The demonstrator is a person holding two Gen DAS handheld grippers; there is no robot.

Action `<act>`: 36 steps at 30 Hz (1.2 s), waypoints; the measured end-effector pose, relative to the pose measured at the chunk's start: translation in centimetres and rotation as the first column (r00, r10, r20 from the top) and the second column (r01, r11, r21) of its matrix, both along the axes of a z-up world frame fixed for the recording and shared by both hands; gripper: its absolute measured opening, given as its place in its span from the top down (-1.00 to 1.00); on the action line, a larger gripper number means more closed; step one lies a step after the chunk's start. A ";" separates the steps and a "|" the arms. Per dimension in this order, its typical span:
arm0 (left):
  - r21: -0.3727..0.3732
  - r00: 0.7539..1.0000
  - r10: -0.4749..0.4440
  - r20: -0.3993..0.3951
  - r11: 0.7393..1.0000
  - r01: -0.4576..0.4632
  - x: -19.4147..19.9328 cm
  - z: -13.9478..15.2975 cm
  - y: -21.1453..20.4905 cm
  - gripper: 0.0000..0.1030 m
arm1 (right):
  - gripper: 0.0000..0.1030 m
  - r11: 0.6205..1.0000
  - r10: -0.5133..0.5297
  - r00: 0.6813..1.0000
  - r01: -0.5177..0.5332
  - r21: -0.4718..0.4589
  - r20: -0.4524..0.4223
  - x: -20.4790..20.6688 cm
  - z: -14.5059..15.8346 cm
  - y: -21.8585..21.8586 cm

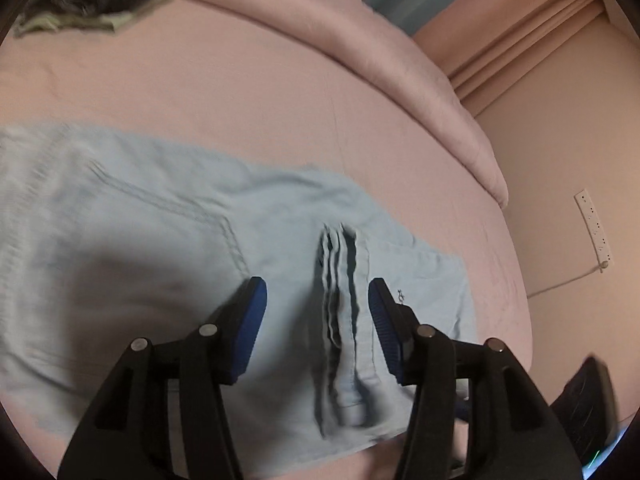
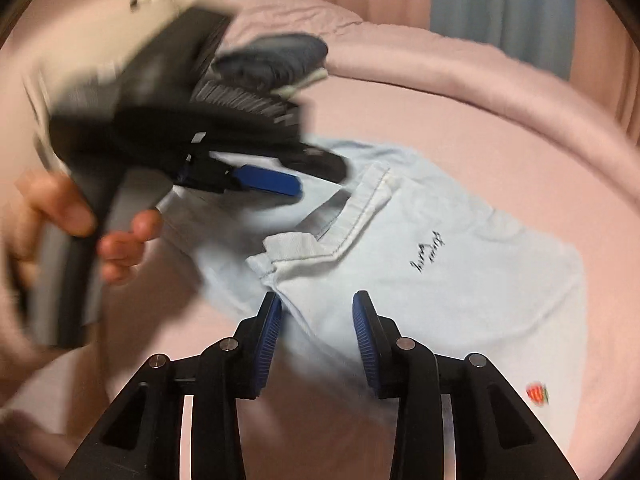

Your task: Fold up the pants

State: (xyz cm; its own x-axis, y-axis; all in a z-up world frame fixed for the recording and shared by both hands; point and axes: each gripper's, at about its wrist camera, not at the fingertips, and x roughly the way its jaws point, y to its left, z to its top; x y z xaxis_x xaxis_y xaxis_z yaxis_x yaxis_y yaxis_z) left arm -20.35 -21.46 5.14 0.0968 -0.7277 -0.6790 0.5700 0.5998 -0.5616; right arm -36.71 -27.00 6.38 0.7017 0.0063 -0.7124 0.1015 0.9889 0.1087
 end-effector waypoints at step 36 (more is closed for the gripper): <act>0.098 0.974 -0.227 -0.016 0.969 0.227 -4.7 -3.3 -3.7 0.59 | 0.72 0.973 -0.232 0.956 0.231 -0.024 -0.179 -8.2 -2.2 -6.3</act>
State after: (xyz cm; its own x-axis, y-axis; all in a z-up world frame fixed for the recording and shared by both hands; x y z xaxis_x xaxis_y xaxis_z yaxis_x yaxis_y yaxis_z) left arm -25.09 -25.21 1.83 -0.0666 -0.6597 -0.7485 0.6950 0.5076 -0.5093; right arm -44.95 -33.28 4.15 0.5445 -0.1433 -0.8264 0.3454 0.9362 0.0652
